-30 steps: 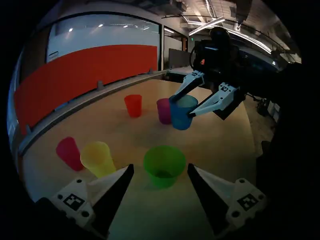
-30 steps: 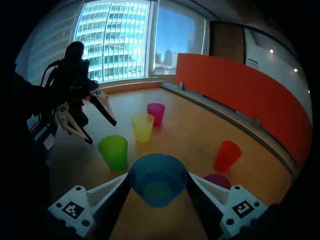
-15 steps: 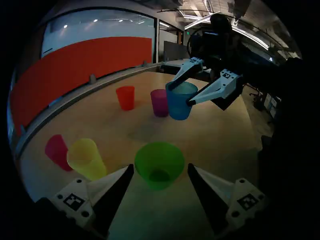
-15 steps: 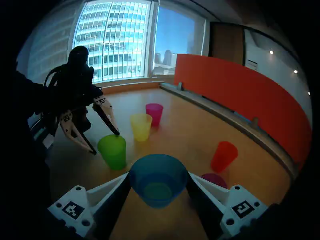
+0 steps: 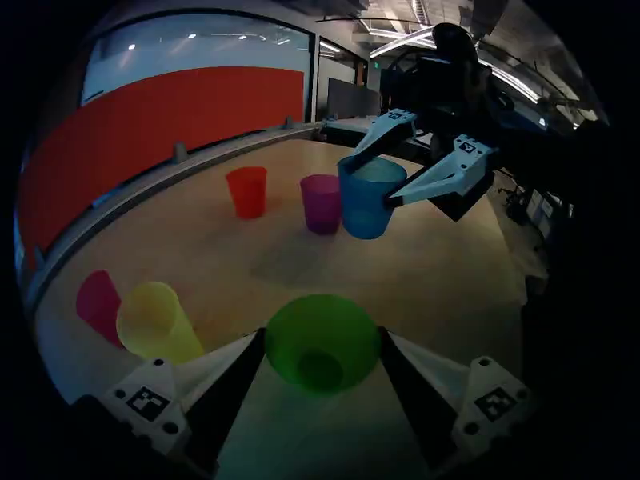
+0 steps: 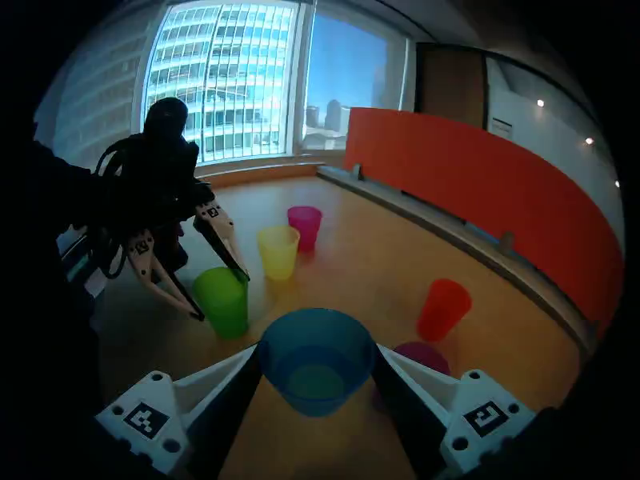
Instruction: Pour water
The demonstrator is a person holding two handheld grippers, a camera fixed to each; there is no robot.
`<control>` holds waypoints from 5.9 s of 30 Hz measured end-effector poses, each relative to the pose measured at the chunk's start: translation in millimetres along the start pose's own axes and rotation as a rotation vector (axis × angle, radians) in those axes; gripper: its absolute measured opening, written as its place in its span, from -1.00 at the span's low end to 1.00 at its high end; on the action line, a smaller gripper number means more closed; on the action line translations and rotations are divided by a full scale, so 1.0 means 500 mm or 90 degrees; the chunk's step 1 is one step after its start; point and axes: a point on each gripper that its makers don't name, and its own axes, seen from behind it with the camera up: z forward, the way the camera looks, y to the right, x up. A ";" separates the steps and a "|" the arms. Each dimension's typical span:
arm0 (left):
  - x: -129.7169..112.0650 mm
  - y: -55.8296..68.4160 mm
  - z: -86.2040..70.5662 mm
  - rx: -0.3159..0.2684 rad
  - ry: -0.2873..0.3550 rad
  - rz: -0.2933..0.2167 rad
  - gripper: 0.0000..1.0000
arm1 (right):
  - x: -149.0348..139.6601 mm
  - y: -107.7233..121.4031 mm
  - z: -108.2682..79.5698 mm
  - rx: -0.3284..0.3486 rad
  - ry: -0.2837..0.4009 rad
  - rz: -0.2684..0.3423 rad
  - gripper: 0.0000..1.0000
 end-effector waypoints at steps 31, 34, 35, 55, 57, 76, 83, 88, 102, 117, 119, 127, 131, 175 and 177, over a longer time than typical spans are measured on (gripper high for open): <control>0.078 -0.010 -0.043 0.012 0.059 -0.010 0.78 | 0.040 0.005 -0.031 -0.013 0.035 0.000 0.87; 0.103 -0.017 -0.054 0.020 0.074 -0.009 0.78 | 0.052 0.008 -0.039 -0.017 0.045 0.003 0.87; 0.112 -0.020 -0.058 0.023 0.079 -0.008 0.78 | 0.056 0.009 -0.041 -0.018 0.048 0.003 0.87; 0.242 -0.033 -0.128 0.060 0.171 0.013 0.81 | 0.142 0.019 -0.082 -0.039 0.115 0.005 0.87; 0.249 -0.033 -0.132 0.061 0.178 0.014 0.81 | 0.150 0.019 -0.083 -0.040 0.122 0.004 0.87; 0.305 -0.037 -0.160 0.061 0.252 -0.021 0.81 | 0.218 0.026 -0.094 -0.056 0.202 0.015 0.87; 0.320 -0.034 -0.172 0.060 0.268 -0.022 0.81 | 0.245 0.023 -0.098 -0.053 0.235 0.025 0.86; 0.331 -0.033 -0.179 0.057 0.281 -0.026 0.81 | 0.255 0.022 -0.097 -0.052 0.248 0.028 0.86; 0.334 -0.045 -0.185 0.083 0.287 -0.003 0.79 | 0.271 0.023 -0.106 -0.057 0.254 0.021 0.86; 0.343 -0.040 -0.190 0.088 0.303 0.001 0.79 | 0.287 0.019 -0.118 -0.053 0.255 0.011 0.87; 0.342 -0.040 -0.187 0.088 0.302 0.001 0.79 | 0.293 0.019 -0.119 -0.051 0.256 0.008 0.86; 0.344 -0.049 -0.182 0.096 0.300 -0.001 0.79 | 0.316 0.020 -0.123 -0.048 0.256 -0.021 0.86; 0.346 -0.059 -0.177 0.103 0.299 -0.004 0.79 | 0.327 0.024 -0.122 -0.054 0.253 -0.045 0.86; 0.360 -0.035 -0.153 0.069 0.314 -0.006 0.78 | 0.522 0.033 -0.119 -0.121 0.206 -0.416 0.85; 0.362 -0.033 -0.154 0.067 0.315 -0.007 0.78 | 0.530 0.031 -0.120 -0.125 0.206 -0.431 0.85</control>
